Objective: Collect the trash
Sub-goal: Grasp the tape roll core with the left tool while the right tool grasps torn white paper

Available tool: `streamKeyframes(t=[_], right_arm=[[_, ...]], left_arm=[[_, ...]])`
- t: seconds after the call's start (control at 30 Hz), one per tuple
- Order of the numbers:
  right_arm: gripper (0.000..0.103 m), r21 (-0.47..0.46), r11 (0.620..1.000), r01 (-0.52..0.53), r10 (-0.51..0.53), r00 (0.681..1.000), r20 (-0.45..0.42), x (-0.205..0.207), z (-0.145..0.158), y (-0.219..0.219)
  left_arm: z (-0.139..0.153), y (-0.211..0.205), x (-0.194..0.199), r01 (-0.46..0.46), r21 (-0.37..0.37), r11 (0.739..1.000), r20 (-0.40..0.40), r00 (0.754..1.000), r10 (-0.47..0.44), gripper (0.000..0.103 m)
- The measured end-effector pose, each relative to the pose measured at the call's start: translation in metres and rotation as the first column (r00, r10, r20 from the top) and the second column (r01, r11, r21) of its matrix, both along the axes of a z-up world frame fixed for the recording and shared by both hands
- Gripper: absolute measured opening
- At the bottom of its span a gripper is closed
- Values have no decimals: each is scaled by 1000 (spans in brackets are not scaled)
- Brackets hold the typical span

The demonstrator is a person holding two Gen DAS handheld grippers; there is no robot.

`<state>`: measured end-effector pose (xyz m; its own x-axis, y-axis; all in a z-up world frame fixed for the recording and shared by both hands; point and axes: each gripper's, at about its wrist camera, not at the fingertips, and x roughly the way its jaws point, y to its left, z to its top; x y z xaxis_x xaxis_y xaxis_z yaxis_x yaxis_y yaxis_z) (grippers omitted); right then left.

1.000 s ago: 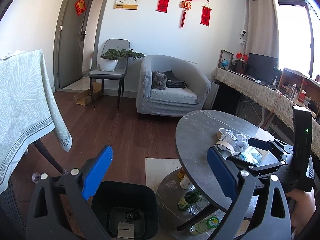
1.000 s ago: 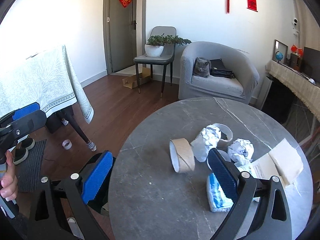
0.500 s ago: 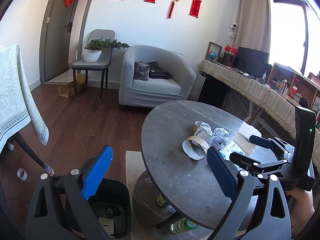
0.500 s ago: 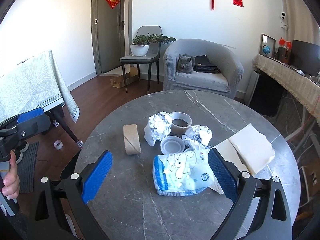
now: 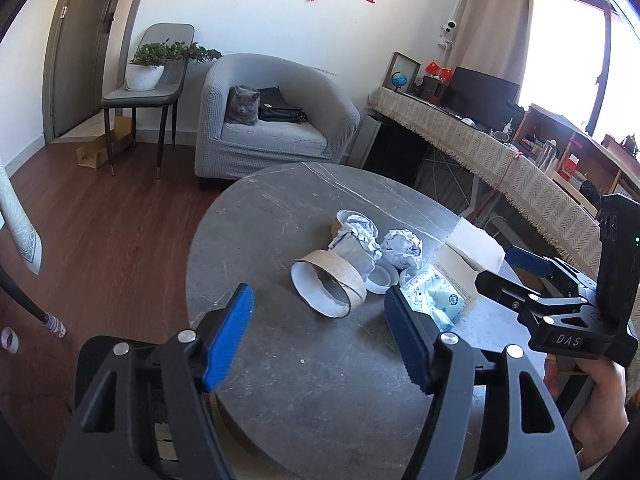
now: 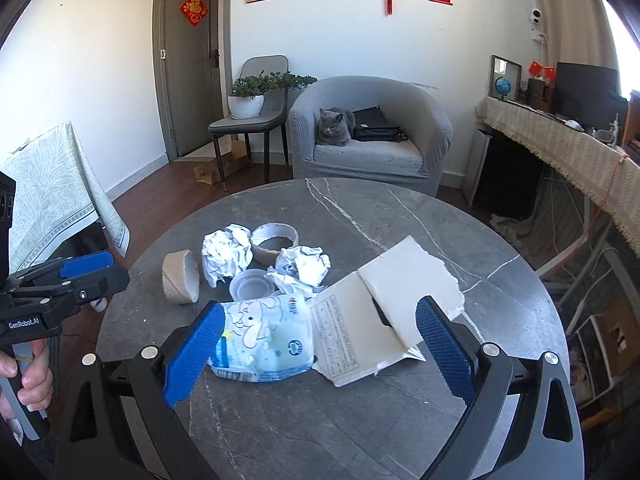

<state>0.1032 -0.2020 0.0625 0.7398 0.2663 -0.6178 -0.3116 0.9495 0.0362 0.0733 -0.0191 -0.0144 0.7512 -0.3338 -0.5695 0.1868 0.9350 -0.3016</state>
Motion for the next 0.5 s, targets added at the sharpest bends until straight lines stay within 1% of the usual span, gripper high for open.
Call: streamKeyframes(t=[0.23, 0.33, 0.4, 0.5], right_arm=[[97, 17, 999, 30, -30, 1000, -9, 4, -3, -24], [97, 59, 998, 38, -37, 999, -25, 7, -6, -36], [97, 83, 996, 45, -42, 998, -37, 9, -8, -43], [97, 131, 990, 50, -43, 997, -57, 14, -11, -52]], left_arm=[[-14, -14, 19, 12, -51, 999, -51, 999, -15, 63], [-17, -15, 26, 13, -96, 995, -59, 998, -19, 62], [-21, -14, 32, 6, -135, 991, -74, 997, -16, 59], [-25, -13, 40, 2, -171, 985, -97, 995, -19, 51]])
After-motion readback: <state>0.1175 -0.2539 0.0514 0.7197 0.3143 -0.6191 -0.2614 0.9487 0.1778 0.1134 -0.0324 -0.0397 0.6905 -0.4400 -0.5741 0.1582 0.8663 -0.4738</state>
